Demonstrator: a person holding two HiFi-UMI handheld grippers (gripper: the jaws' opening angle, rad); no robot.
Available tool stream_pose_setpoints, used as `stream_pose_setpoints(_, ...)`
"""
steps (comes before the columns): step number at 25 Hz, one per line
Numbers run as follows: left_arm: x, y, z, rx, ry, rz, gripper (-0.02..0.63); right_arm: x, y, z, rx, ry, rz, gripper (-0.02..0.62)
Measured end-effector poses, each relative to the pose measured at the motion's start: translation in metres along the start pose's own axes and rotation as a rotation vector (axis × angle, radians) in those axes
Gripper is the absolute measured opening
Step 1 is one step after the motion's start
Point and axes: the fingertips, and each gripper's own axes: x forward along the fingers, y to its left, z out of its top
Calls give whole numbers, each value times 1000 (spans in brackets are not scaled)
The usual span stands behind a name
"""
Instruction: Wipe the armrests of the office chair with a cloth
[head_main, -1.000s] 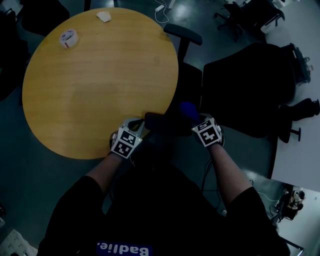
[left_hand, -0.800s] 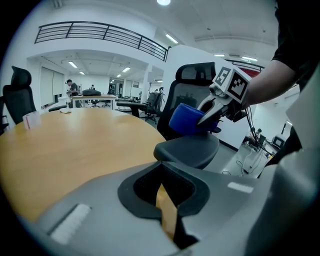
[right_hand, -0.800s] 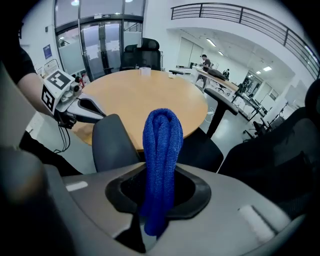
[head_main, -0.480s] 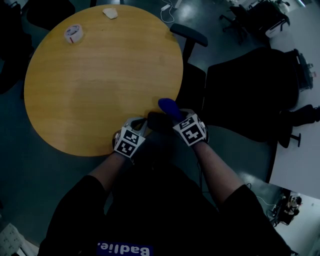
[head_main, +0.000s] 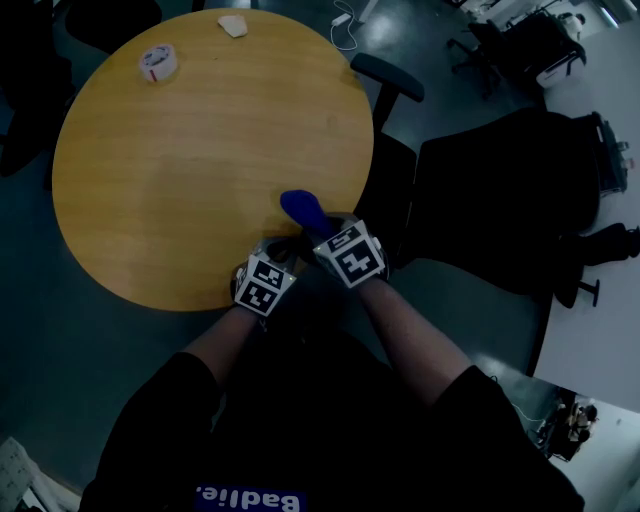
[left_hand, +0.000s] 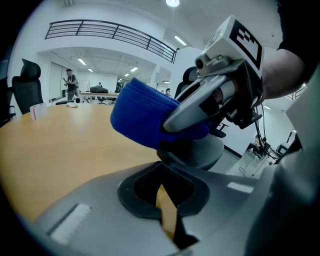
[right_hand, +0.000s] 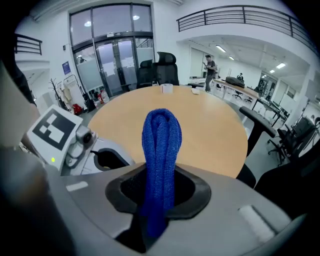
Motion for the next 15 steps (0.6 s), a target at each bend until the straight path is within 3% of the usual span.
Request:
stream_pose_setpoints(5,0,2,1,-17,-6,-1,12,7,17,16,18,-31,63,95)
stream_pose_setpoints(9,-4,2,0,-22,-9,-2,12,1,45,34,64,-107,184,95)
stream_pose_setpoints(15,-20,5,-4,-49,-4,15,12,-33,57,46,75,-232,247,95)
